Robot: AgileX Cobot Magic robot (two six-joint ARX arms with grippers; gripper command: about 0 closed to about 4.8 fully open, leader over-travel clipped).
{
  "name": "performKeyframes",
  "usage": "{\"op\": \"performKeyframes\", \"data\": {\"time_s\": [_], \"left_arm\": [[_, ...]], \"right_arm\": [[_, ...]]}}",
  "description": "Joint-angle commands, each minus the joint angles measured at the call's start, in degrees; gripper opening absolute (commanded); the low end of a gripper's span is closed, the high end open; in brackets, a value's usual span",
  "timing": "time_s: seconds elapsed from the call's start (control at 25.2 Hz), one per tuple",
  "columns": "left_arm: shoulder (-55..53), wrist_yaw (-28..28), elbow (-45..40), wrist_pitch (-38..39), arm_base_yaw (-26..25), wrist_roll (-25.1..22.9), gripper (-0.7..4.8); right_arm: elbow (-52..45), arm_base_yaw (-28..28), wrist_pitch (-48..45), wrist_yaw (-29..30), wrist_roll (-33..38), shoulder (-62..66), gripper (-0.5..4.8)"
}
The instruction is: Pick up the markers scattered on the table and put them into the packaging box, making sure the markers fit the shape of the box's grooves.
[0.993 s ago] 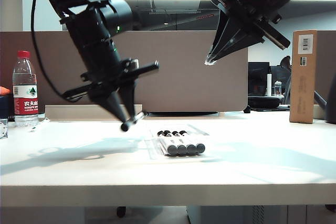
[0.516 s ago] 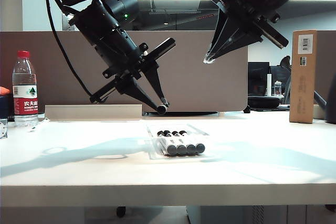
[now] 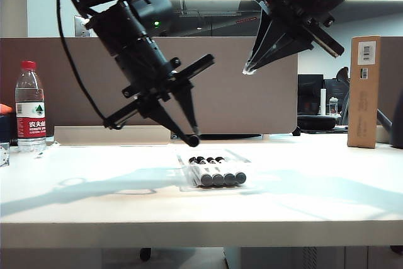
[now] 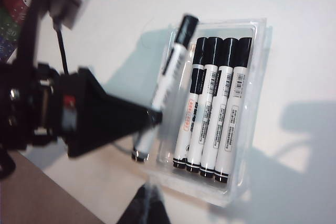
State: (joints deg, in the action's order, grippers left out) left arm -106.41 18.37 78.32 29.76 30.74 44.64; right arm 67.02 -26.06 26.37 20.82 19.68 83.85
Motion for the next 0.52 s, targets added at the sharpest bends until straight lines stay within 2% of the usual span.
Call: {"op": "performKeyframes", "data": {"time_s": [0.04,0.52], "left_arm": [[-0.09,-0.46,0.02,0.39,1.53,-0.02,-0.06],[-0.09,-4.20,0.02,3.48,1.44,-0.07,0.31]], "right_arm": [[0.31,-0.04,-1.29,0.33,-0.22,-0.26,-0.06],[0.31,-0.04,-0.83,1.38,-0.22,-0.26,-0.06]]}}
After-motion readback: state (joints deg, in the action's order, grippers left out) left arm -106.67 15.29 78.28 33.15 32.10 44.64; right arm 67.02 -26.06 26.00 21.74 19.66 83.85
